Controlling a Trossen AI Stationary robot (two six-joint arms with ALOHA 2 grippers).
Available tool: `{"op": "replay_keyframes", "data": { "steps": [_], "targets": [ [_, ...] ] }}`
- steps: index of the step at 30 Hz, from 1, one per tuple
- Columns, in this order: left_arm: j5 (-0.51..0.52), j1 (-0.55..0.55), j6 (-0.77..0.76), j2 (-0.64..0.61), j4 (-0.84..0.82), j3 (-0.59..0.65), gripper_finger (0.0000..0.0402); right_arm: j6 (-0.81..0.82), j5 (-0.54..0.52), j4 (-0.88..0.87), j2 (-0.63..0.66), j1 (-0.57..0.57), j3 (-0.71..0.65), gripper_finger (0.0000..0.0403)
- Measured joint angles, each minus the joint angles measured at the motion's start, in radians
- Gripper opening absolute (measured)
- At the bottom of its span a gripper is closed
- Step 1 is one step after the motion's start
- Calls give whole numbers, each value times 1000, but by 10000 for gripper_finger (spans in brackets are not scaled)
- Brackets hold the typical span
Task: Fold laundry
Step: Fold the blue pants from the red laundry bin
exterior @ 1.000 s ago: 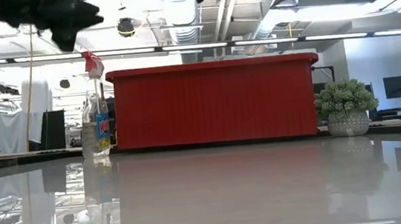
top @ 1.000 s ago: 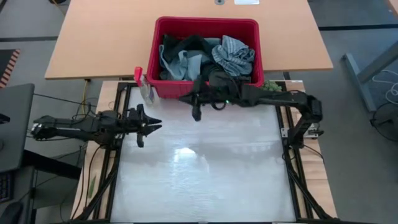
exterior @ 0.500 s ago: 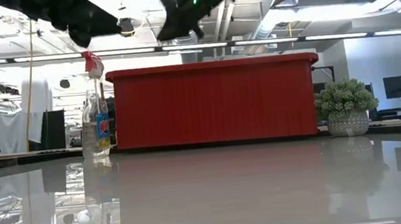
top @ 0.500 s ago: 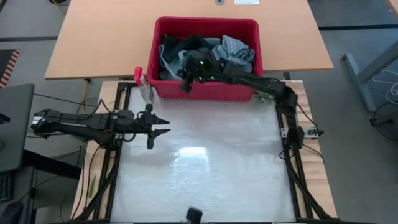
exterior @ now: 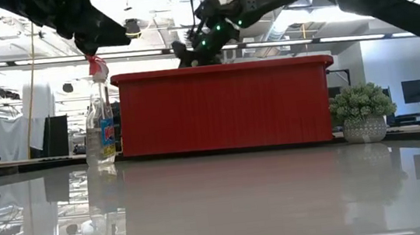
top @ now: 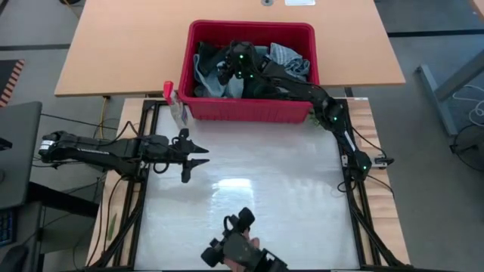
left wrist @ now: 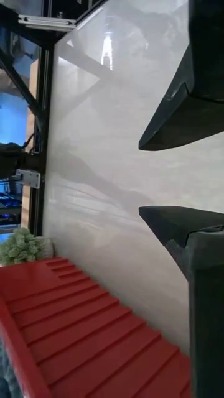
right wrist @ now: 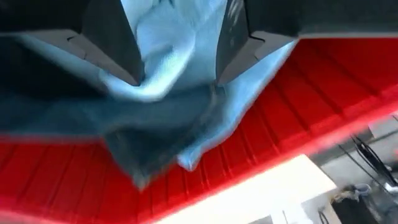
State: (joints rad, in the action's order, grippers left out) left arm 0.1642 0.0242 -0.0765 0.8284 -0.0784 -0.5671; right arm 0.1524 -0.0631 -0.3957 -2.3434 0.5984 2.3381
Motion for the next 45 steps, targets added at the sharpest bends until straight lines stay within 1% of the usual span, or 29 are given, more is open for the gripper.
{"op": "replay_keyframes", "data": {
  "steps": [7, 10, 14, 16, 17, 19, 22, 23, 28, 31, 35, 38, 41, 45],
  "targets": [
    [5, -4, -47, 0, -42, 0, 145, 6, 23, 21, -38, 6, 1, 241],
    [8, -11, -48, 0, -41, 0, 145, 16, 35, 0, -66, 5, -2, 240],
    [7, -17, -48, 0, -44, 0, 145, 16, 34, 8, -86, 4, -3, 228],
    [4, -17, -48, 0, -53, 0, 145, 16, 32, 17, -85, 4, -2, 204],
    [1, -17, -49, 0, -56, 0, 145, 16, 23, 29, -85, 4, -2, 186],
    [-1, -17, -61, -5, -73, 0, 145, 9, 2, 62, -85, 4, -2, 137],
    [-5, -17, -68, -20, -92, 0, 145, 3, -4, 98, -61, 4, 0, 43],
    [-5, -17, -70, -27, -107, 0, 145, -5, -4, 99, -50, 4, 13, 28],
    [8, -17, -77, -45, -127, 0, 145, -39, 0, 123, 77, 5, 16, 26],
    [25, -17, -75, -45, -126, 0, 145, -71, 3, 130, 178, 6, 15, 26],
    [43, -17, -66, -45, -124, 0, 145, -74, 17, 170, 315, 14, 15, 26],
    [70, -17, -78, -43, -125, 0, 145, -57, 84, 228, 404, 27, 15, 26],
    [85, -18, -101, -43, -125, 0, 145, 48, 181, 342, 478, 39, 15, 26],
    [85, -17, -103, -43, -126, 0, 145, 261, 293, 554, 548, 58, 15, 26]
  ]
}}
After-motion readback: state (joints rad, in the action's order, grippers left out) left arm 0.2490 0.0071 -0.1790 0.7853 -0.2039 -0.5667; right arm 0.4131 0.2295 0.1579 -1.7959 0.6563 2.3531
